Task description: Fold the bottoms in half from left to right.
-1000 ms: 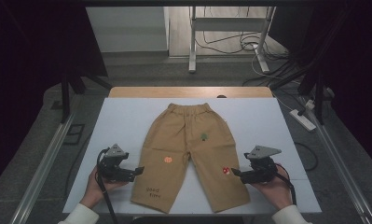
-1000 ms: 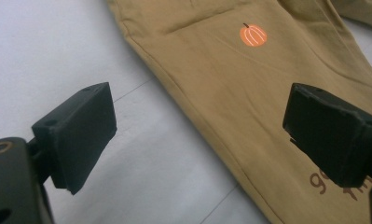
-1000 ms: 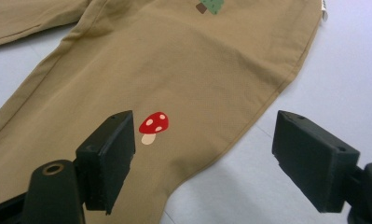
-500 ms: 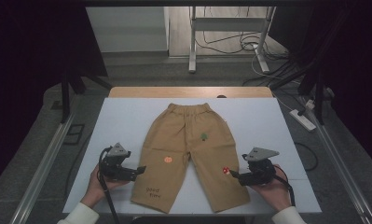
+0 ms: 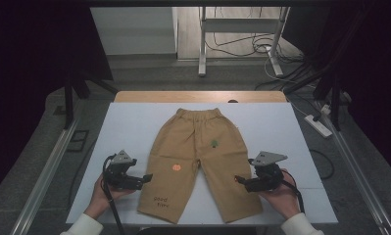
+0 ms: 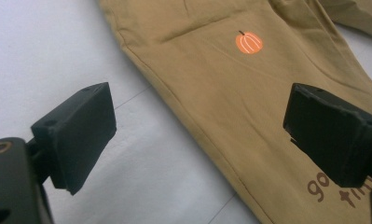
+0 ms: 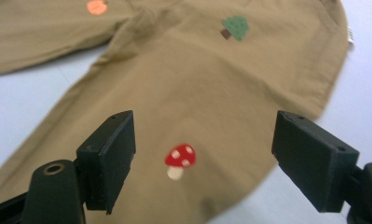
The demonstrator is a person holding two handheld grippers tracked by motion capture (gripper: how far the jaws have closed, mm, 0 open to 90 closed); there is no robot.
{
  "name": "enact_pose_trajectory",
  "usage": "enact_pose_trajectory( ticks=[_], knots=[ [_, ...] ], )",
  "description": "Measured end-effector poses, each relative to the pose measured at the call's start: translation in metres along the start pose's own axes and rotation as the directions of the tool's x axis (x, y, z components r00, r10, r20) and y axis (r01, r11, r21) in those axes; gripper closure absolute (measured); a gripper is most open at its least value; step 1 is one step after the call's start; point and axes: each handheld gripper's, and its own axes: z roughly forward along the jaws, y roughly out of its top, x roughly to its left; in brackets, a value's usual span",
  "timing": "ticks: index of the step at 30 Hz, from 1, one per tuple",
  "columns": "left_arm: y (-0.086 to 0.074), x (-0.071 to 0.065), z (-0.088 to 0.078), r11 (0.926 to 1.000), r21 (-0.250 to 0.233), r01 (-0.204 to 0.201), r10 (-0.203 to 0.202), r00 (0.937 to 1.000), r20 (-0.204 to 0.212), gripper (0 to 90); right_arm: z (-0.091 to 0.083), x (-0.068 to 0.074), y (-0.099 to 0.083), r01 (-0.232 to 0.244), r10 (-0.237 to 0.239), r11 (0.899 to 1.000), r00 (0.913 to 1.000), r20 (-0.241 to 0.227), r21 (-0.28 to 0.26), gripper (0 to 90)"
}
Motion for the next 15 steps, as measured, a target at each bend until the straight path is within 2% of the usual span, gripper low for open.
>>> enact_pose_trajectory(
  ticks=[6,10,15],
  knots=[
    [0.002,0.001,0.000,1.0000,-0.004,0.000,0.000,1.0000,-0.002,9.3,0.008,0.008,0.007,0.028,-0.028,1.000,0.9994,-0.018,0.002,21.9],
    [0.003,0.001,0.002,1.0000,0.001,-0.004,0.004,1.0000,0.003,9.3,0.010,0.011,0.007,0.035,-0.034,0.999,0.9992,-0.023,0.013,21.9],
    [0.003,0.001,0.002,1.0000,-0.002,-0.003,0.003,1.0000,0.007,9.3,0.014,0.016,0.013,0.038,-0.038,0.999,0.9989,-0.027,0.002,21.9]
  ],
)
